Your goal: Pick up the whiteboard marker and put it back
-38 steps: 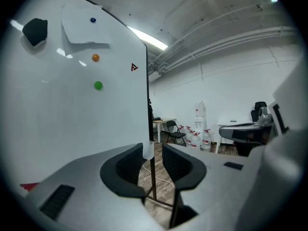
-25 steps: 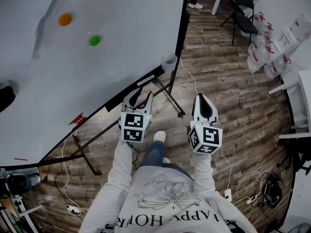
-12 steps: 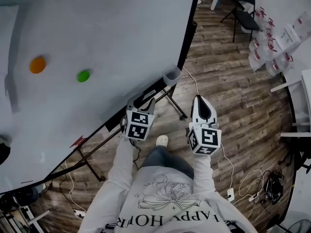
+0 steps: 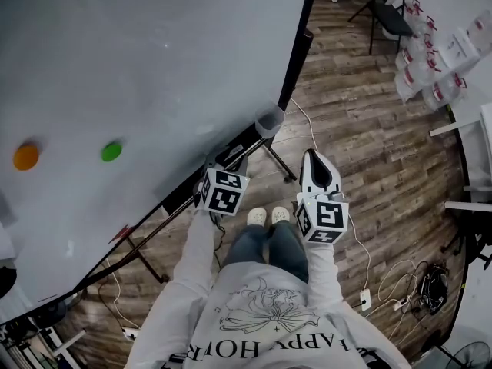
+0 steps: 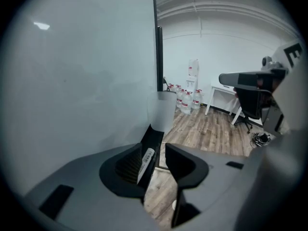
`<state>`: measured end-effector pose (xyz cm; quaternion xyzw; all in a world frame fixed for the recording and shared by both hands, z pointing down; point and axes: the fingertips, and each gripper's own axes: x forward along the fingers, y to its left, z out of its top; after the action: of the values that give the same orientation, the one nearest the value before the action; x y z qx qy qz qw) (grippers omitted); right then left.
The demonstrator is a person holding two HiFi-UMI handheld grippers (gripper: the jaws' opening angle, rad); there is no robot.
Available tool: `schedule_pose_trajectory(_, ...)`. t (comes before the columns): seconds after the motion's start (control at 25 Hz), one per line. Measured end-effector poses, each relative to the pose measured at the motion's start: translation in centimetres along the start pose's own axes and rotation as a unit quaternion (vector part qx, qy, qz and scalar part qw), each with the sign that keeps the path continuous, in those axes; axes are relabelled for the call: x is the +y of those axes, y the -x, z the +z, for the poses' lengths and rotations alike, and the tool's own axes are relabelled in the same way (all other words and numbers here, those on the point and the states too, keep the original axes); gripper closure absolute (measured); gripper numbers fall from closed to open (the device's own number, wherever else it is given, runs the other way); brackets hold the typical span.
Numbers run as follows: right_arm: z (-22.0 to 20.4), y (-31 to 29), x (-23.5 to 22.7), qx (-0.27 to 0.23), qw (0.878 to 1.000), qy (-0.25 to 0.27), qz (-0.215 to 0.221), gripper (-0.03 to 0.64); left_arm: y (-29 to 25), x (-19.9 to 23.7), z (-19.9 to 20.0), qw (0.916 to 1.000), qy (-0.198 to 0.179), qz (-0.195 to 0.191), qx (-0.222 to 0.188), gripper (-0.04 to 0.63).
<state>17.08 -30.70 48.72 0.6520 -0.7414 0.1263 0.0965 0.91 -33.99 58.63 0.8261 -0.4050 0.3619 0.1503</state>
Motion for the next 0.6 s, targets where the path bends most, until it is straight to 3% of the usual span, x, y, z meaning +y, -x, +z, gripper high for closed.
schedule_pose_trajectory(0.6,-1.5,-2.5,-0.6,0.035,0.998,0.012,0.049,0.608,-3.7,0.3,-1.3,0.9962,-0.008,0.039,0.077,0.448)
